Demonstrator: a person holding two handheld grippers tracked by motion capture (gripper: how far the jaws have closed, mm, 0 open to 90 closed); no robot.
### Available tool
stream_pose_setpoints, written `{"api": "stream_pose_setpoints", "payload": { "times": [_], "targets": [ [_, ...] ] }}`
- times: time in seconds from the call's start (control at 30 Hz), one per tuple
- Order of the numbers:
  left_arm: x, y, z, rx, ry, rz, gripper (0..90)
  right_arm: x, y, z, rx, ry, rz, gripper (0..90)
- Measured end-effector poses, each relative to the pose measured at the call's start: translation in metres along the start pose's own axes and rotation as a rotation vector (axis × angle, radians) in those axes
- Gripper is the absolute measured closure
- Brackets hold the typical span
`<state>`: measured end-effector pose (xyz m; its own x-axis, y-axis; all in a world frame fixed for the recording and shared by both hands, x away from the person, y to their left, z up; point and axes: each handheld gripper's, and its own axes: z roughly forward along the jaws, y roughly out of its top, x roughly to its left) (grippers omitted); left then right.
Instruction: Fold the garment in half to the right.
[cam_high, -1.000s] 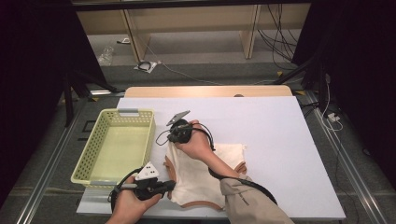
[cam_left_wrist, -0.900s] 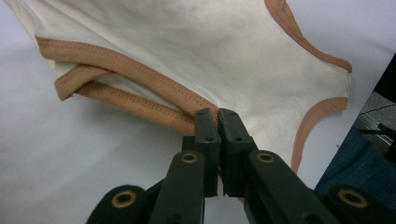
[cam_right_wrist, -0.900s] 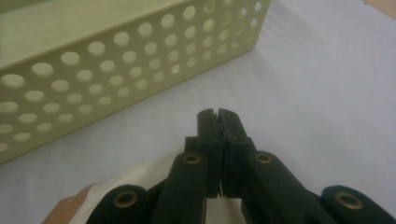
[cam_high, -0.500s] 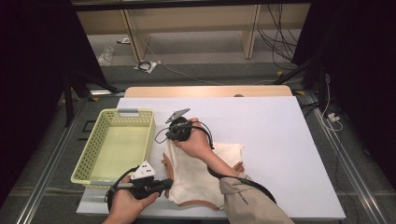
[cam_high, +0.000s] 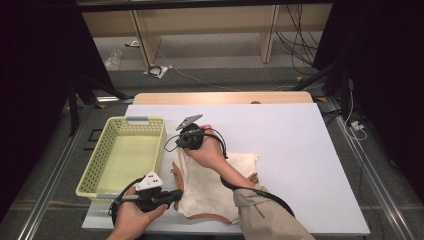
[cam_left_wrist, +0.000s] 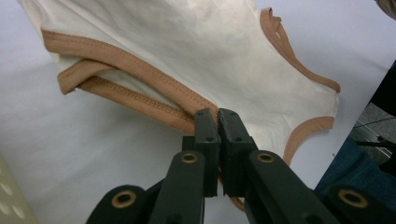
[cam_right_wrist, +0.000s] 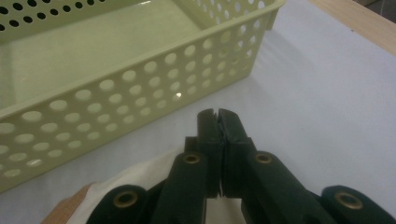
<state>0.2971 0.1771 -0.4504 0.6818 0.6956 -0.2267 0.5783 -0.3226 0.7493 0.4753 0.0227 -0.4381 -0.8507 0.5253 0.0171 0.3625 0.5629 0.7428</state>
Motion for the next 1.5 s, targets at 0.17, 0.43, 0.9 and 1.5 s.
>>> {"api": "stream_pose_setpoints", "payload": {
  "times": [0.17,0.43,0.9,1.5],
  "targets": [
    [0.001,0.001,-0.002,-0.001,-0.001,-0.002,86.8,-0.001,0.001,0.0,-0.007,0.002,-0.002,89.3],
    [0.002,0.001,-0.004,-0.007,-0.001,-0.006,86.8,0.0,0.003,-0.001,-0.011,0.004,0.005,89.3],
    [0.004,0.002,-0.009,-0.019,0.003,-0.015,86.9,0.001,0.008,-0.002,-0.021,0.01,0.005,89.3],
    [0.008,0.003,-0.016,-0.036,0.005,-0.032,86.8,0.002,0.012,-0.002,-0.036,0.009,0.004,89.3]
  ]
}}
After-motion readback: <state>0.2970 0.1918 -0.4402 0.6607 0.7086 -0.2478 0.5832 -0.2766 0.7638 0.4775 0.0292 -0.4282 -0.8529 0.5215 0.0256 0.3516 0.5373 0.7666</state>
